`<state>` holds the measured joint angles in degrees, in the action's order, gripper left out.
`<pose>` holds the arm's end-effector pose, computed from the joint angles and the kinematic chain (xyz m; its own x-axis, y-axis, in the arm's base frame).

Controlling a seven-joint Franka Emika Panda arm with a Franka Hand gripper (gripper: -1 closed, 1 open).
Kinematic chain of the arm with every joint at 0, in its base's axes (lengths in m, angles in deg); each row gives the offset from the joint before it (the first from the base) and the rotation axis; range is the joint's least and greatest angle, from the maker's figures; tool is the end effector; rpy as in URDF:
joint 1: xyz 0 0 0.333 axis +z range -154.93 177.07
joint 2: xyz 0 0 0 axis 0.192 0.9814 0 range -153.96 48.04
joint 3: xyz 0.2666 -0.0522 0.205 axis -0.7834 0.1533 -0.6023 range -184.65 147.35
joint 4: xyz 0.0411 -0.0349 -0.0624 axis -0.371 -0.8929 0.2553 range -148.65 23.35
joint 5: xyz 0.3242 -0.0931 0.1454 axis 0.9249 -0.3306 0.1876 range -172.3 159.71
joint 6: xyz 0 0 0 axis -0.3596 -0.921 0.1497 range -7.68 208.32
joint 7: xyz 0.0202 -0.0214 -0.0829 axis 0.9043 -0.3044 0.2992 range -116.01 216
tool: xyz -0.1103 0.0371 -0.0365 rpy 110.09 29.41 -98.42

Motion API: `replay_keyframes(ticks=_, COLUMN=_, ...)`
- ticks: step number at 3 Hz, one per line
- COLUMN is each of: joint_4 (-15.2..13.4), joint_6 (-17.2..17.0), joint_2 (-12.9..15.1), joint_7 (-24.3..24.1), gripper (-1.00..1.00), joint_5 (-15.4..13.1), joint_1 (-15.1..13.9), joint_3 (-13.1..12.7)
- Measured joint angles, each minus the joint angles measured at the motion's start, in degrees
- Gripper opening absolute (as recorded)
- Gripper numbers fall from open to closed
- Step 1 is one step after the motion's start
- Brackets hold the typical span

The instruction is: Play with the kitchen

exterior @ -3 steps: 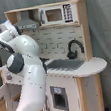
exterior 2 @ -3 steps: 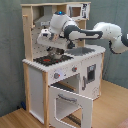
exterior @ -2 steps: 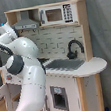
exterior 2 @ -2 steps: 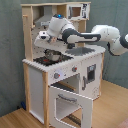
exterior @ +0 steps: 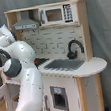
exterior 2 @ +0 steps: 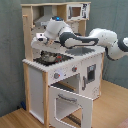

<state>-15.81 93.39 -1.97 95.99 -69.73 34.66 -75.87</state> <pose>0.5584 0.5326 0.5575 -0.2550 0.9663 -0.0359 0.8373 0.2393 0.4916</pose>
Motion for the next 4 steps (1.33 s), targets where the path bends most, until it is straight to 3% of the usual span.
replay_keyframes(ticks=1, joint_4=3.2, joint_6=2.9, joint_2=1.3, joint_7=2.8, gripper=-1.00, joint_5=-1.3, joint_1=1.1, joint_3=1.4)
replay_keyframes(ticks=2, joint_4=3.2, joint_6=3.1, joint_2=1.3, joint_7=3.2, gripper=-1.00, joint_5=-1.8, joint_1=1.2, joint_3=1.4)
replay_keyframes(ticks=3, joint_4=3.2, joint_6=3.1, joint_2=1.3, joint_7=3.2, gripper=1.00, joint_5=-1.8, joint_1=1.2, joint_3=1.4)
replay_keyframes(ticks=4, joint_4=6.6, joint_6=3.7, joint_2=-0.8, joint_7=3.0, gripper=1.00, joint_5=-3.9, joint_1=4.1, joint_3=1.3)
